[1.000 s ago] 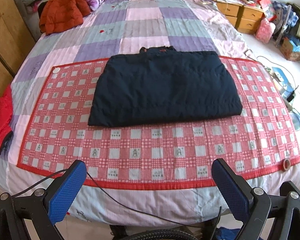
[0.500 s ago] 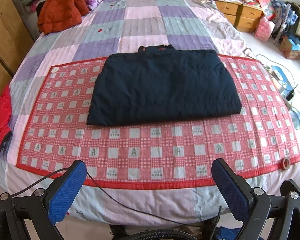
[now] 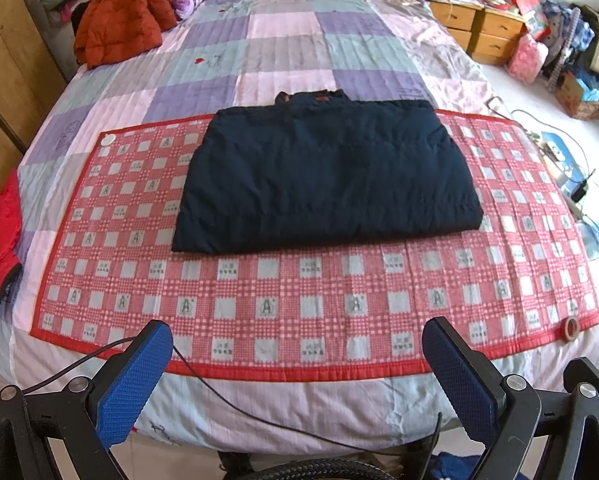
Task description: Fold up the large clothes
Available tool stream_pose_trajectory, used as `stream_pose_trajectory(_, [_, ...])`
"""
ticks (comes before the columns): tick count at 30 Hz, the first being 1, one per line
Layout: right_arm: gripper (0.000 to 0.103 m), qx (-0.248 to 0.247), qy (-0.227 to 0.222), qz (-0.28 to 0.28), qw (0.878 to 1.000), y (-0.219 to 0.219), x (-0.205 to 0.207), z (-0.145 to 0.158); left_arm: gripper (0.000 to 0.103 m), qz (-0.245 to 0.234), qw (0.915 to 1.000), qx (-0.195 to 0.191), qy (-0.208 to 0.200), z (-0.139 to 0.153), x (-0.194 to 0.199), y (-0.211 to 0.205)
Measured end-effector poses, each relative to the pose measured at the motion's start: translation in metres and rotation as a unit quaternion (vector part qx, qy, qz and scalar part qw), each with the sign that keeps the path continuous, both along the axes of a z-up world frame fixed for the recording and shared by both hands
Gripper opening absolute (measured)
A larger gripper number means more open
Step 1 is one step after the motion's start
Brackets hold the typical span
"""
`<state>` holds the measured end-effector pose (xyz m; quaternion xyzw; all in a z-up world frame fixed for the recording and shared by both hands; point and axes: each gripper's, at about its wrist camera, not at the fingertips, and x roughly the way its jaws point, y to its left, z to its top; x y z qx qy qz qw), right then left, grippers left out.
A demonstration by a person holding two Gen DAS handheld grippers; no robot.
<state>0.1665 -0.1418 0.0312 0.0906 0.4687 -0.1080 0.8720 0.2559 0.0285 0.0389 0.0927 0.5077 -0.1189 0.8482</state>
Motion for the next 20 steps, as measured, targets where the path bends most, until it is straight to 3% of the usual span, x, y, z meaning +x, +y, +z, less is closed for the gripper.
stream_pose_trajectory(20, [0.103,0.003,0.002,-0.005,1.000,-0.0010,0.0026,-0.0013,0.102,-0.017,0.9998,-0.013,-0.004,0.0012,0.0069,0.0042])
